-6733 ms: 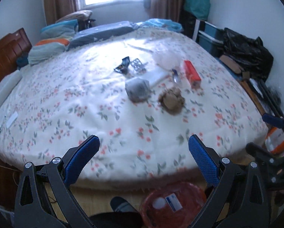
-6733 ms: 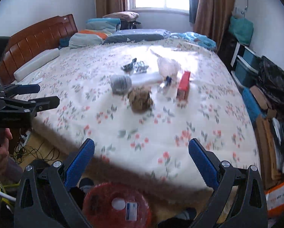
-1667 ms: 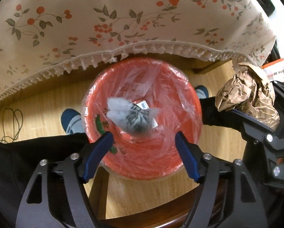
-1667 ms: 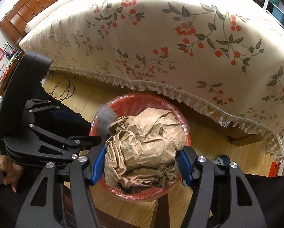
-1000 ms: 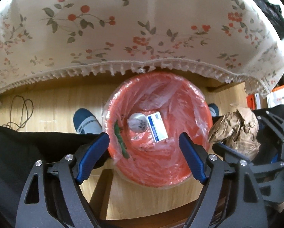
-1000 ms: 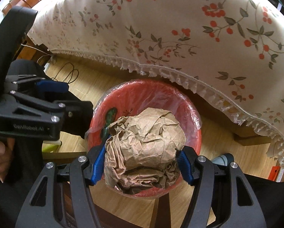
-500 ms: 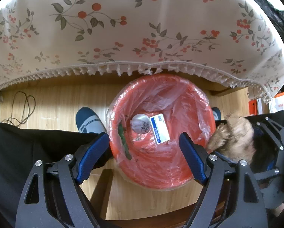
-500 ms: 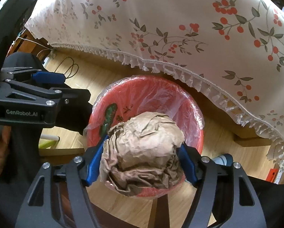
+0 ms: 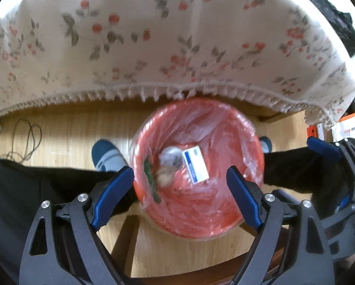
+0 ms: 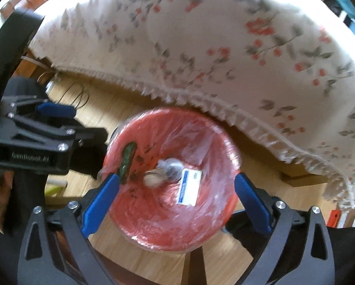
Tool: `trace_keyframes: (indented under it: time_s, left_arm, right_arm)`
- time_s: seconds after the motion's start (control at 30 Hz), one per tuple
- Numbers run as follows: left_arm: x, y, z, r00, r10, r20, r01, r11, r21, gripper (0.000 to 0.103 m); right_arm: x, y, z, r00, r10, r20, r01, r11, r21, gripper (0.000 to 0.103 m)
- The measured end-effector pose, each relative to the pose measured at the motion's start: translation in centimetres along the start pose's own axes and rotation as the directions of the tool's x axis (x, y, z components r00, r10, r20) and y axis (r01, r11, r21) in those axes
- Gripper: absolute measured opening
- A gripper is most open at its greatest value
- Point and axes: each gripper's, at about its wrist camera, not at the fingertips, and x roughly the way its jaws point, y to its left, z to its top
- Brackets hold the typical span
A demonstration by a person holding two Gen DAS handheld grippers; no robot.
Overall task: Collect trash
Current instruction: 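Raise both tools back over the bed toward the foam sleeve and red box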
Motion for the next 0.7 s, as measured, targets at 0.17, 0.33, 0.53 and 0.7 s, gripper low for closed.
trace_keyframes:
  time_s: [0.17,0.33,0.53,0.7]
  left_arm:
    - [-4.1,-0.6,1.7,0.992,-0.043,0.121,0.039,0.999,0.029,0.096]
    - [-8.2,-1.2,6.6,0.982,-0.107,0.155,0.100,0.994,0.054,0.097]
    - [-11.1,-2.8,16.2,0.952,-0.061,0.300,0.011,0.986,0.166,0.097]
    - [-10.4,-4.6,25.5,0.935,-0.053,0.350,-0.043,0.964,0.261,0.097]
  right_arm:
    - [-4.3,-2.2,1.7,0.992,-0.041,0.117,0.032,0.997,0.076,0.098]
    - [-8.6,-5.4,5.4,0.967,-0.094,0.237,0.068,0.991,0.114,0.098]
    - [-11.3,-10.6,13.5,0.922,-0.214,0.323,0.178,0.974,0.138,0.098]
    - [-11.0,-14.3,19.9,0.892,-0.269,0.363,0.229,0.962,0.150,0.098]
